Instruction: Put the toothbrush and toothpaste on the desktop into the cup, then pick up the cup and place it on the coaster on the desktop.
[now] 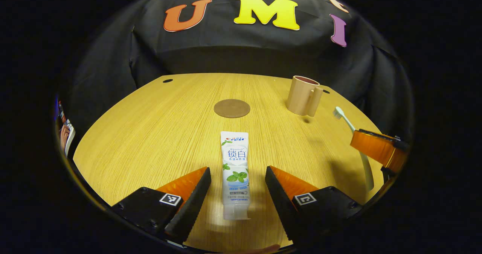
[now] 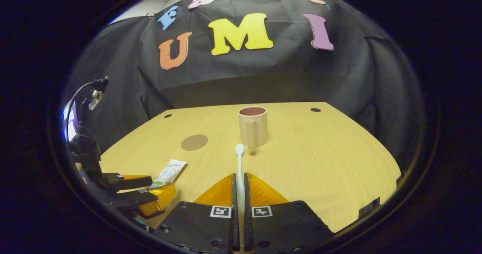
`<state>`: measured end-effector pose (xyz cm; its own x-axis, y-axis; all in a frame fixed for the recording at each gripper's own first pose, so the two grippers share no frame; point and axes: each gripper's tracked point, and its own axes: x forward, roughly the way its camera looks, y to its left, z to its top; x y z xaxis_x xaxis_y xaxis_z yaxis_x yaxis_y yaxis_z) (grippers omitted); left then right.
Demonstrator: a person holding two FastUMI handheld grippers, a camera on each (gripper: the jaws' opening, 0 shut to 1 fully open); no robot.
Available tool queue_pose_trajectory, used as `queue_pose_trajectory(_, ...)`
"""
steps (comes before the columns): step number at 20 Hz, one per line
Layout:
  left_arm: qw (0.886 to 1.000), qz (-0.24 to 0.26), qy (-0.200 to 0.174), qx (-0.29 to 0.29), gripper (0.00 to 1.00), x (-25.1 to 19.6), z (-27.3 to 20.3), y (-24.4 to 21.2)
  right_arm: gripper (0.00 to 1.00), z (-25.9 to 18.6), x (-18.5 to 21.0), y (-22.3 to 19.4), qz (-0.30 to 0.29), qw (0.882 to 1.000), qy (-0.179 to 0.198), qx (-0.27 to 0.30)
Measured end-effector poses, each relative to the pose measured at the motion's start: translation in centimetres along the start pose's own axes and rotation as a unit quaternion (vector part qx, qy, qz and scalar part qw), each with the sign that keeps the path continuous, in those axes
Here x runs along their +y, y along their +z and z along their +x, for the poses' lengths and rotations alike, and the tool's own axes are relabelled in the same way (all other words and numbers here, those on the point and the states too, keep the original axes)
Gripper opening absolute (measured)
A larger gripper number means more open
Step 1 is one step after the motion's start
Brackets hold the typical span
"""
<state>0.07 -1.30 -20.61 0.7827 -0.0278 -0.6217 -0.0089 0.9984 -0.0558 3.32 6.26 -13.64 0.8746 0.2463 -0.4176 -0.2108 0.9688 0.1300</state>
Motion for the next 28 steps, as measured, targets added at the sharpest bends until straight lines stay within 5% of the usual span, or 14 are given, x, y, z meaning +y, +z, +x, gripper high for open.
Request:
queue_pose_trajectory(12,1.000,-0.004,0.008,0.002,0.47,0.4,1.2,0.3,0.05,-1.3,0.1,2.1,0.005,0.999,0.001,-0.038)
queue_pose_trajectory(18,1.000,-0.003,-0.005,-0.030,0.42,0.3,0.6,0.9,0.05,-1.4,0.4,3.2,0.003,0.999,0.000,-0.053)
queue_pose_trajectory(28,0.992,0.004,-0.023,-0.120,0.42,-1.8,-3.3,5.1,0.05,-0.7,0.8,10.7,-0.005,0.990,-0.003,-0.140)
